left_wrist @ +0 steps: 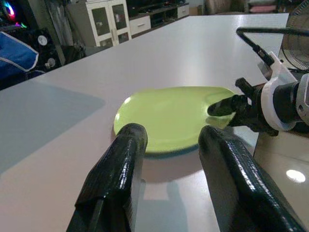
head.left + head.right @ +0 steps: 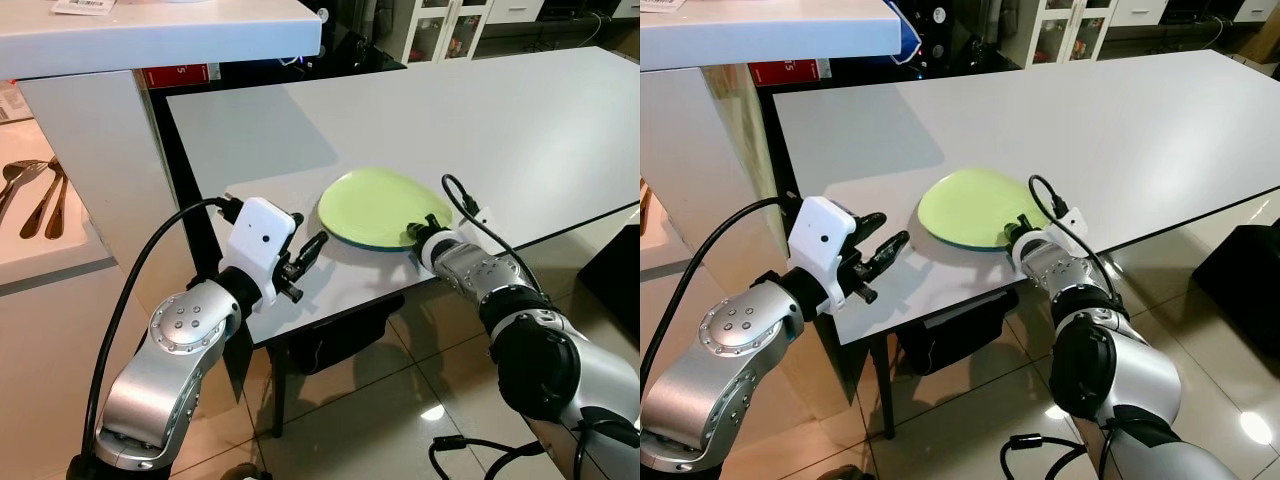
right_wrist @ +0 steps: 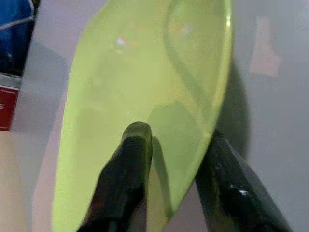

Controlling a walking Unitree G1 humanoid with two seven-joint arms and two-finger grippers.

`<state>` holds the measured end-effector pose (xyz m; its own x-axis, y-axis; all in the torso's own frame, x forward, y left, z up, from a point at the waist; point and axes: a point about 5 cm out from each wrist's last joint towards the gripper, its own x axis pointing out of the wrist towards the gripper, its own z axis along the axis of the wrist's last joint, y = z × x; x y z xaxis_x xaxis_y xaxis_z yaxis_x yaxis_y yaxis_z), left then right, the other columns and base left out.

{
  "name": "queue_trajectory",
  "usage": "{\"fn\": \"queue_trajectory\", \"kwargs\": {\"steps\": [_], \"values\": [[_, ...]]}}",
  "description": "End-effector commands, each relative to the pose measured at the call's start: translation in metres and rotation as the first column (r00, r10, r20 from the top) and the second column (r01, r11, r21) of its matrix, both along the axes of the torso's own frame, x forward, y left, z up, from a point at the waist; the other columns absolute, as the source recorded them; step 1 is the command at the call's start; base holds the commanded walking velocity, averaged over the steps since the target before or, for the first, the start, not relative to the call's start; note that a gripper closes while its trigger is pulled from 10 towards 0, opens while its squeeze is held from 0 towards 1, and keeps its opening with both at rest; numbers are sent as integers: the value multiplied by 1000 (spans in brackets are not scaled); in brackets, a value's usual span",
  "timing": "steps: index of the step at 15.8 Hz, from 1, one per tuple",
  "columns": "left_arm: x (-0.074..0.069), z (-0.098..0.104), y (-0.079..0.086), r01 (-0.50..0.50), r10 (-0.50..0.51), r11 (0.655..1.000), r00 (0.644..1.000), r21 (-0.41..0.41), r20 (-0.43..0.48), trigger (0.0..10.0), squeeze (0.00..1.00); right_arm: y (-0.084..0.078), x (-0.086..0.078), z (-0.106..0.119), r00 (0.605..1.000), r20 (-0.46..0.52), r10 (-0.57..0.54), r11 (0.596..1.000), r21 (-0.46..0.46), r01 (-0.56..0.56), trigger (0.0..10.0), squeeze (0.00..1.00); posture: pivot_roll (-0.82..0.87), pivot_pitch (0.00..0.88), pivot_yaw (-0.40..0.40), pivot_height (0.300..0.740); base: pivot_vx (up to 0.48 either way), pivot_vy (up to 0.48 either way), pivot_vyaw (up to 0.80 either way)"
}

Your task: Setting the table

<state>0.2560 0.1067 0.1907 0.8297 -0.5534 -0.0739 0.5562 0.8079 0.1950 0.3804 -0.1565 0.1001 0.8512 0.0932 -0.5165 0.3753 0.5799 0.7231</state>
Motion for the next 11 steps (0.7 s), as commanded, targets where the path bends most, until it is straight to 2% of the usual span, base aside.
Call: {"fn": "queue_trajectory", "kwargs": {"steps": [1, 2, 3, 4, 6, 8, 11], "values": [[-2, 1, -4, 15, -15, 1000, 1000, -10, -2, 10000, 0, -9, -1, -1, 1000, -17, -1, 998, -64, 0, 10000, 1000, 99, 45, -56, 740, 0, 0, 0], [-1, 1, -3, 10, -10, 1000, 1000, -9, -4, 10000, 0, -11, -2, -2, 999, -31, 19, 990, -136, -23, 10000, 1000, 98, 44, -57, 740, 0, 0, 0], [-1, 0, -2, -2, 2, 1000, 1000, -2, -7, 10000, 0, -13, -4, -6, 998, -57, 39, 967, -251, -52, 10000, 1000, 96, 41, -56, 740, 0, 0, 0], [0, 0, -2, -5, 5, 1000, 1000, 1, -9, 10000, 0, -14, -5, -8, 996, -70, 60, 944, -320, -79, 10000, 1000, 96, 41, -56, 740, 0, 0, 0], [1, 0, -1, -11, 11, 1000, 1000, -1, -12, 10000, 0, -12, -6, -10, 992, -85, 95, 910, -396, -121, 10000, 1000, 97, 41, -53, 740, 0, 0, 0], [1, -1, 0, -21, 21, 1000, 1000, 5, -16, 10000, 0, -8, -6, -12, 989, -89, 116, 894, -425, -143, 10000, 1000, 98, 43, -51, 740, 0, 0, 0], [3, -1, 1, -29, 29, 1000, 999, 7, -15, 10000, 0, -12, -5, -10, 992, -75, 102, 858, -498, -126, 10000, 1000, 99, 43, -51, 740, 0, 0, 0]]}}
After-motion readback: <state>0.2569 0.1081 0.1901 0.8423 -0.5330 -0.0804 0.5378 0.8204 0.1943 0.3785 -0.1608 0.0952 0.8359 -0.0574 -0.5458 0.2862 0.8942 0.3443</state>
